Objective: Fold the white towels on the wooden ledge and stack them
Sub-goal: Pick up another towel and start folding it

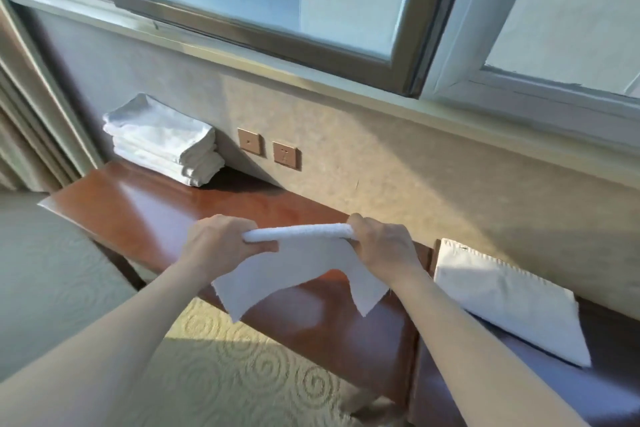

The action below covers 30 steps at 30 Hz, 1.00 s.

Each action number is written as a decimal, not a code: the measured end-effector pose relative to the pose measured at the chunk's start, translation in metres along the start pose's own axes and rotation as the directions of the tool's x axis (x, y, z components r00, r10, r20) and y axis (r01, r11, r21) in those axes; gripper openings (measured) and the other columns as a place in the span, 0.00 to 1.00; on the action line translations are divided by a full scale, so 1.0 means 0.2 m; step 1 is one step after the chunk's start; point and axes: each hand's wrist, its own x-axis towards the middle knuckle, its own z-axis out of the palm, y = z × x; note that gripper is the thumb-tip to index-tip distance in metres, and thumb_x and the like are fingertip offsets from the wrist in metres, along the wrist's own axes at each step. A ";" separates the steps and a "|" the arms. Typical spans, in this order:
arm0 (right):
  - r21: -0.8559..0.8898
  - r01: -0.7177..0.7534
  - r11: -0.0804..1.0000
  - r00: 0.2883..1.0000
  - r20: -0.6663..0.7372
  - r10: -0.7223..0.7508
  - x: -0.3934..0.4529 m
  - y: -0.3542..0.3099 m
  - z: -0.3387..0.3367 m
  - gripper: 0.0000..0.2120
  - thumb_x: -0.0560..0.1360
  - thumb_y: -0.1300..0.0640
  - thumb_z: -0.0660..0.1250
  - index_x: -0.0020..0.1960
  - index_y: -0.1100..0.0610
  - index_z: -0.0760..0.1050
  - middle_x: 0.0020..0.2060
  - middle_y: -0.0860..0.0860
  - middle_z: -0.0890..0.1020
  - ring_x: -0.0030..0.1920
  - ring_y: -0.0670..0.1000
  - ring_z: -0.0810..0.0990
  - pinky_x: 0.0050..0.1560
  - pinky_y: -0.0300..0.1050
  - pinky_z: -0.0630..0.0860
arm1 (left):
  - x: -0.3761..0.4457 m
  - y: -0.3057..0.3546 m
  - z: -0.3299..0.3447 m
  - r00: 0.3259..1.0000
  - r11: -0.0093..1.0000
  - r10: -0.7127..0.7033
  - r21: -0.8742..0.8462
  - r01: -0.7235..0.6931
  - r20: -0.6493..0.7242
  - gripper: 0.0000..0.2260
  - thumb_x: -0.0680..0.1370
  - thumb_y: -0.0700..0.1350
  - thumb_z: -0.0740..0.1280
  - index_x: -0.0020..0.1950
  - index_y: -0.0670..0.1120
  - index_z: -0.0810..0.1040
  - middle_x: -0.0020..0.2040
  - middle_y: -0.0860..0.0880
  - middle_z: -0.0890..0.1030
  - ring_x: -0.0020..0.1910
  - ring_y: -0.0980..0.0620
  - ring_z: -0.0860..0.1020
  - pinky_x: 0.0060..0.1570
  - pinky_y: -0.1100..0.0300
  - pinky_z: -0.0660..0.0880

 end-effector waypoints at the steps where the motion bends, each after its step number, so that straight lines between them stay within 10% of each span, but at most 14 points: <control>1: -0.003 0.018 1.000 1.000 0.013 -0.018 0.06 -0.12 0.00 0.16 0.65 0.58 0.79 0.40 0.56 0.72 0.27 0.48 0.77 0.22 0.56 0.74 0.26 0.38 0.56 | -0.05 -0.11 -0.05 0.999 0.999 -0.033 0.018 0.033 -0.003 0.28 0.71 0.74 0.64 0.38 0.47 0.75 0.32 0.53 0.77 0.33 0.57 0.74 0.34 0.57 0.70; 10: 0.018 0.187 0.982 0.982 0.031 -0.188 0.61 -0.86 0.12 0.11 0.71 0.59 0.74 0.43 0.53 0.71 0.31 0.49 0.79 0.27 0.56 0.77 0.26 0.42 0.63 | -0.15 -0.99 -0.30 0.965 0.965 -0.259 -0.058 0.256 -0.046 0.13 0.73 0.70 0.66 0.35 0.66 0.71 0.39 0.59 0.79 0.43 0.54 0.77 0.37 0.58 0.66; 15: 0.034 0.220 0.975 0.975 0.016 -0.220 0.98 -1.09 0.25 0.09 0.71 0.62 0.72 0.45 0.55 0.73 0.31 0.49 0.78 0.28 0.56 0.76 0.27 0.42 0.61 | 0.04 -1.39 -0.35 0.937 0.935 -0.344 -0.113 0.337 -0.052 0.09 0.72 0.66 0.70 0.41 0.63 0.80 0.41 0.58 0.81 0.44 0.54 0.78 0.40 0.56 0.73; 20: 0.110 0.172 0.979 0.980 0.082 -0.181 1.40 -1.21 0.45 0.17 0.77 0.42 0.59 0.49 0.56 0.74 0.36 0.51 0.81 0.36 0.60 0.80 0.34 0.46 0.65 | 0.39 -1.77 -0.40 0.919 0.906 -0.394 -0.173 0.387 -0.010 0.06 0.70 0.62 0.74 0.44 0.63 0.83 0.41 0.57 0.82 0.44 0.54 0.78 0.42 0.56 0.75; 30: 0.163 0.014 0.987 0.976 0.213 -0.049 2.11 -1.37 0.69 0.10 0.80 0.49 0.66 0.58 0.52 0.71 0.54 0.48 0.82 0.55 0.59 0.81 0.42 0.49 0.66 | 1.08 -2.38 -0.48 0.895 0.687 -0.438 -0.612 0.391 0.079 0.03 0.72 0.47 0.78 0.43 0.53 0.85 0.40 0.48 0.83 0.38 0.49 0.81 0.32 0.56 0.80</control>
